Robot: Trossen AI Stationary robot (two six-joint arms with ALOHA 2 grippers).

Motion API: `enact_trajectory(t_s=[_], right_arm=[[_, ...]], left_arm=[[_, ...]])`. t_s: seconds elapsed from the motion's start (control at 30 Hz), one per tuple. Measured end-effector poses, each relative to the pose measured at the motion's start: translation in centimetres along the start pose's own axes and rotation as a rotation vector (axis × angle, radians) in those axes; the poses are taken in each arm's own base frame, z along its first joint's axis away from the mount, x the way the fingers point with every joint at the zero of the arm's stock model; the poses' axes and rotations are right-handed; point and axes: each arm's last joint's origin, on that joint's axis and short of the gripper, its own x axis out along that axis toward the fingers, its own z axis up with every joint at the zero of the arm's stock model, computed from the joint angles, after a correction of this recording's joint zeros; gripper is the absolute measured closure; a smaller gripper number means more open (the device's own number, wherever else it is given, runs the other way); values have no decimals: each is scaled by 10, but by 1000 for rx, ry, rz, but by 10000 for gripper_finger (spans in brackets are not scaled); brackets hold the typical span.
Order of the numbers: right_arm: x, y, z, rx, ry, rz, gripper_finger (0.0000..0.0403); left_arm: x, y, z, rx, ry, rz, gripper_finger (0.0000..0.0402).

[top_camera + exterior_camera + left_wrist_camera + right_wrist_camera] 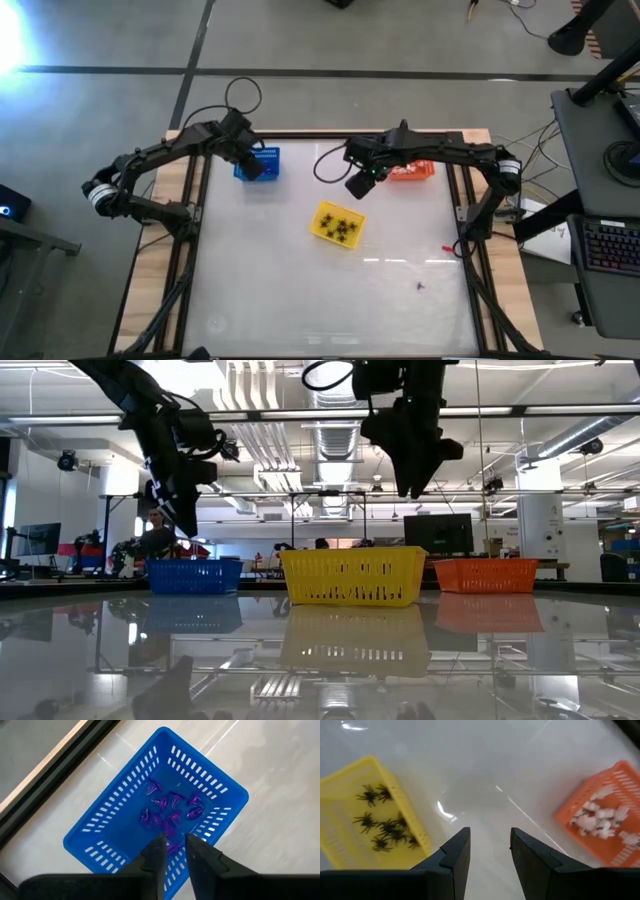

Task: Sort Halloween decoration
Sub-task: Put the purple witch hat toy into the blue bin

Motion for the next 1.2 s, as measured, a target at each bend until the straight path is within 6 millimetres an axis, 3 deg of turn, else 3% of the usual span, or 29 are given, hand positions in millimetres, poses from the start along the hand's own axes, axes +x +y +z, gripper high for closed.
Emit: enact_trajectory(t_s=[0.37,0.8,1.2], right_arm=[[-2,45,-50,114,102,-51,271],[-18,101,-142,369,175,-132,271],[-27,120,-194,560,170,-178,271]], left_arm=[[0,0,0,65,-1,0,309],[0,0,1,152,-12,1,308],[-1,0,3,153,-30,2,308]])
